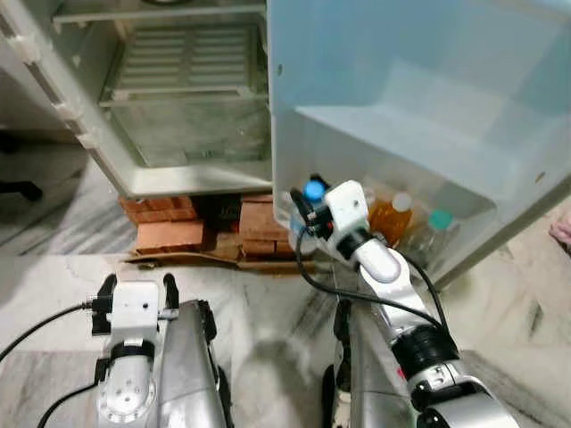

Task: Restocking fridge

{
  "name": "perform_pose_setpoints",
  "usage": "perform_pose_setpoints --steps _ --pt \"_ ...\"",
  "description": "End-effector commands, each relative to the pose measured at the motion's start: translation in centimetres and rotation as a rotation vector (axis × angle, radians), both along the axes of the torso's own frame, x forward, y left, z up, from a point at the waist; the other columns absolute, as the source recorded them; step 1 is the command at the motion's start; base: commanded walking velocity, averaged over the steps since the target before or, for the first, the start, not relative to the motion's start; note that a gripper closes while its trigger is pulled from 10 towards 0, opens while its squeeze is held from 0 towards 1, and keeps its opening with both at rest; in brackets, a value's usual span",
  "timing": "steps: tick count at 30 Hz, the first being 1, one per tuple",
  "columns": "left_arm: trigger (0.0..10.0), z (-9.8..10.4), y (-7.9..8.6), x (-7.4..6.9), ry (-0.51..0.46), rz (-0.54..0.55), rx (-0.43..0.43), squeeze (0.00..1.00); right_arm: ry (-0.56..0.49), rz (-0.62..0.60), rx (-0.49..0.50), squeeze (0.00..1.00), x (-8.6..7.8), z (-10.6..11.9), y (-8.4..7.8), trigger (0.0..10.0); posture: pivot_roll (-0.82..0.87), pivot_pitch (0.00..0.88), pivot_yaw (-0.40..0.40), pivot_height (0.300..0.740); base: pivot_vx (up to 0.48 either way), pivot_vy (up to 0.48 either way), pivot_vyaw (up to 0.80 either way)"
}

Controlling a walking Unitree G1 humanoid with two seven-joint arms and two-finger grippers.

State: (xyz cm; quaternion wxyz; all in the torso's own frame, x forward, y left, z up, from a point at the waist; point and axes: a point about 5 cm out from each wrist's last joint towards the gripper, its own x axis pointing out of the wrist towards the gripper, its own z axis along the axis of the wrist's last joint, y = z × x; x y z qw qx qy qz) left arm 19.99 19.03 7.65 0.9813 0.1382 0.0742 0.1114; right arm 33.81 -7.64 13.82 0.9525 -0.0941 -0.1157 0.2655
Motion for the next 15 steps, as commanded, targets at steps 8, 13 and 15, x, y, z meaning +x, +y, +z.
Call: perform_pose_setpoints --steps 8,13,15 --pt "10.0 0.1 -0.2 -0.1 0.009 0.0 -0.002 0.0 -0.152 0.007 0.006 0.0 0.9 3.0 1.4 10.0 0.09 0.24 -0.012 0.508 0.0 0.0 0.0" --pt "10.0 0.3 -0.4 0.0 0.001 -0.011 0.0 0.0 -0.281 0.022 -0.115 0.0 0.7 3.3 1.9 10.0 0.1 0.241 -0.018 0.508 0.0 0.0 0.0" --pt "10.0 0.4 -0.3 0.1 -0.003 -0.005 -0.001 0.0 -0.315 0.028 -0.144 0.0 0.7 3.4 2.1 10.0 0.1 0.241 -0.018 0.508 0.0 0.0 0.0"
